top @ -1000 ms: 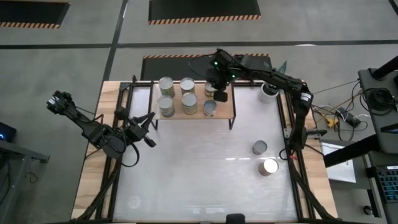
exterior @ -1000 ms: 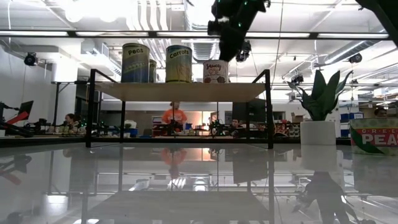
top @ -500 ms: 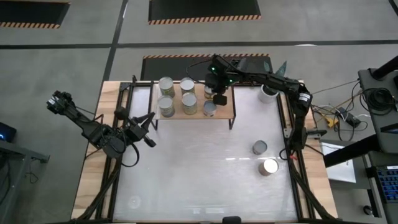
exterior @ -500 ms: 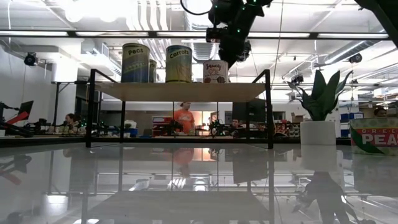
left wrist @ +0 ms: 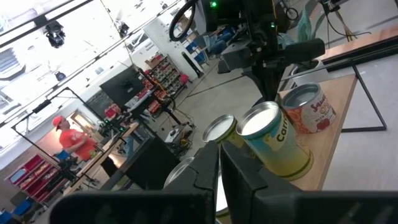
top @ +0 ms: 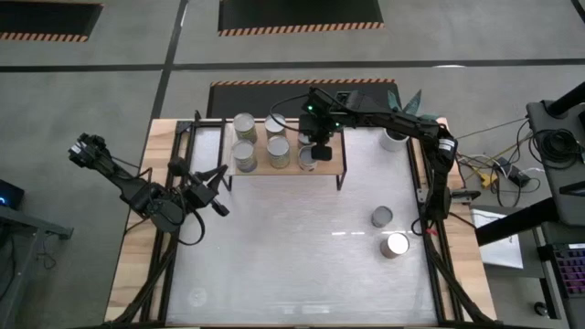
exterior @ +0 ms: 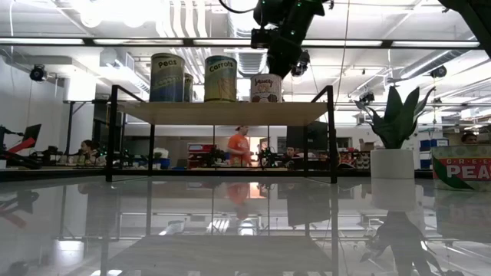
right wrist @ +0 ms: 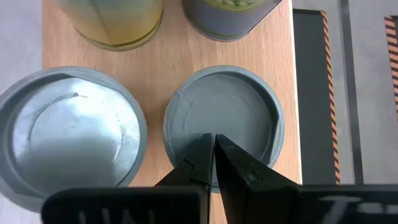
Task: Pick and place cans onto a shelf
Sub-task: Put the canned sliced peaches on the shelf, then put the small canned peas on the shelf
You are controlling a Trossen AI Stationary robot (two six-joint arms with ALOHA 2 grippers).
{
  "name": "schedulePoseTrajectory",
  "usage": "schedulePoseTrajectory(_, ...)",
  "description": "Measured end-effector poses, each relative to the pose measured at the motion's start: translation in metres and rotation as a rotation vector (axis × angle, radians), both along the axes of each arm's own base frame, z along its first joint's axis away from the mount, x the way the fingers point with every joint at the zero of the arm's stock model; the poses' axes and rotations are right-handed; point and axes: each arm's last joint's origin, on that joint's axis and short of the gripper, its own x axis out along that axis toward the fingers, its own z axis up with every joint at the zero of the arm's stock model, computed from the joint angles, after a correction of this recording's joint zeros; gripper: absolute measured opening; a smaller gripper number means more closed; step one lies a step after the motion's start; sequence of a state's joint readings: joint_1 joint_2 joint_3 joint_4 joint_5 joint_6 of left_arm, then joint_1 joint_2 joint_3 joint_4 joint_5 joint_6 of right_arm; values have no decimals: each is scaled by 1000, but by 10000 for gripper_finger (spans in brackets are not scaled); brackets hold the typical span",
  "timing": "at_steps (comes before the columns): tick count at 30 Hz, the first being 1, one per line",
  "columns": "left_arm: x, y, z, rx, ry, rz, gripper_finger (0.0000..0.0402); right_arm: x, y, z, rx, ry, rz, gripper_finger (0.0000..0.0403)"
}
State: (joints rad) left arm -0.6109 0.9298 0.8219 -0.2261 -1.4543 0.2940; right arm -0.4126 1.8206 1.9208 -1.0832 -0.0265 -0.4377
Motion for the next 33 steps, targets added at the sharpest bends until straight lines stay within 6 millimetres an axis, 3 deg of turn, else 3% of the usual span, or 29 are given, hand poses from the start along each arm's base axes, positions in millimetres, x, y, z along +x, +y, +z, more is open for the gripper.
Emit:
schedulePoseTrajectory(22, 0, 0, 0, -2, 2, -8, 0, 0, 5, 8, -32, -11, 5, 11)
schedulePoseTrajectory(28, 0, 0, 0, -2, 2, -8, 0, -6, 15, 31, -18, -86, 6, 11)
schedulePoseTrajectory(33, 0, 0, 0, -2, 2, -8, 0, -19, 41, 52, 95, -133, 16, 11)
